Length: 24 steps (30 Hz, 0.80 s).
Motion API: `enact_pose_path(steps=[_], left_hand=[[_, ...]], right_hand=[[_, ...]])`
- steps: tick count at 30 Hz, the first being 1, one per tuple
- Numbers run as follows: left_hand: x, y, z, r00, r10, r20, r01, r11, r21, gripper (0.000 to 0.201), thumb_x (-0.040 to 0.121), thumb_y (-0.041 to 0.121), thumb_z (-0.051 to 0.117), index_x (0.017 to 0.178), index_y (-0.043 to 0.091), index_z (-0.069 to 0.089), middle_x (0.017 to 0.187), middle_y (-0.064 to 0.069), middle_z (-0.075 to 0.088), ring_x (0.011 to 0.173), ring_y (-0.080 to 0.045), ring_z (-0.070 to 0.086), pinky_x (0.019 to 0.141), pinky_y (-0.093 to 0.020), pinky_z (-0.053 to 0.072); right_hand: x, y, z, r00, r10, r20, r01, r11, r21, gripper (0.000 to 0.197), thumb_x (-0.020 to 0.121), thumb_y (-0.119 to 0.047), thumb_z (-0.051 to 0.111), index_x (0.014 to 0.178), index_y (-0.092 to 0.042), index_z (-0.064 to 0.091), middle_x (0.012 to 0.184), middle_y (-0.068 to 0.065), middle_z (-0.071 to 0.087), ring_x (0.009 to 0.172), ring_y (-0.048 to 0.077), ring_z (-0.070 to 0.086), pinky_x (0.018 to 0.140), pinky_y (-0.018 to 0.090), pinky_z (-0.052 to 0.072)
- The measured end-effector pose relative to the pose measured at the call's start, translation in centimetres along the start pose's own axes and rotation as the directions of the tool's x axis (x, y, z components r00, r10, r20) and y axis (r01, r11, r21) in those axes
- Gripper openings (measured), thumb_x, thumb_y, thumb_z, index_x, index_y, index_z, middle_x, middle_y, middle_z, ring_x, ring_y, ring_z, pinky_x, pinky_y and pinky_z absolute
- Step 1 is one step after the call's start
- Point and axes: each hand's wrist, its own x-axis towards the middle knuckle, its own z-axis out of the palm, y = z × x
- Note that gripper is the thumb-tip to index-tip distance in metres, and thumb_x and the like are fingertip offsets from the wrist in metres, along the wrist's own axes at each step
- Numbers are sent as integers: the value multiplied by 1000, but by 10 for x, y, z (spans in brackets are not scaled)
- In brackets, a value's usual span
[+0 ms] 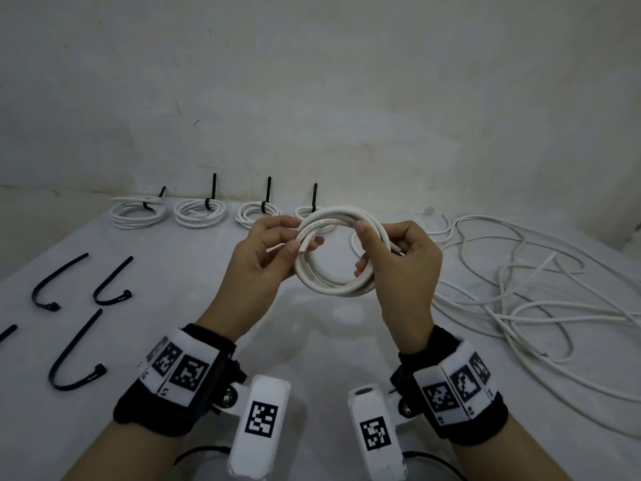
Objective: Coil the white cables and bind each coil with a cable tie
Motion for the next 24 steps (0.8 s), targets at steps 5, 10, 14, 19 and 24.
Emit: enact_pose_path(steps=[5,10,14,19,24], left_hand=[[-2,7,-1,997,81,-4,-80,984,160,22,85,18,56,96,6,70,129,1,47,95,-10,65,78,-36,58],[-1,10,-4,993,119,4,-118,979,167,16,81,11,63,95,7,69,133,0,41,86,-16,69,75,-22,54],[-2,8,-2,987,151,-61,-136,969,207,13,83,18,68,88,7,69,124,-2,47,85,-19,70,72,-37,59],[-1,8,0,917,344,-204,-284,919,275,19,79,17,72,95,12,64,111,-9,49,91,-10,66,66,-28,60],[0,7,-2,849,486,-207,-415,856,308,15,83,9,71,93,16,64,109,-13,55,96,-5,64,73,-21,57]], right_hand=[[0,4,1,997,78,6,-79,996,47,29,80,-19,75,80,7,61,47,6,57,39,15,53,41,23,43],[-1,3,2,996,77,36,-79,995,53,30,81,-18,73,79,8,60,49,8,57,39,16,53,41,23,43],[-1,3,2,997,57,54,-58,998,21,29,82,-18,73,79,7,60,50,8,58,40,16,55,42,23,45],[-4,2,4,999,24,33,-24,999,22,26,82,-17,73,80,4,58,49,2,59,42,16,59,42,22,45],[-7,4,7,997,37,64,-39,999,36,27,84,-18,70,82,7,59,53,5,60,42,16,59,43,21,45]])
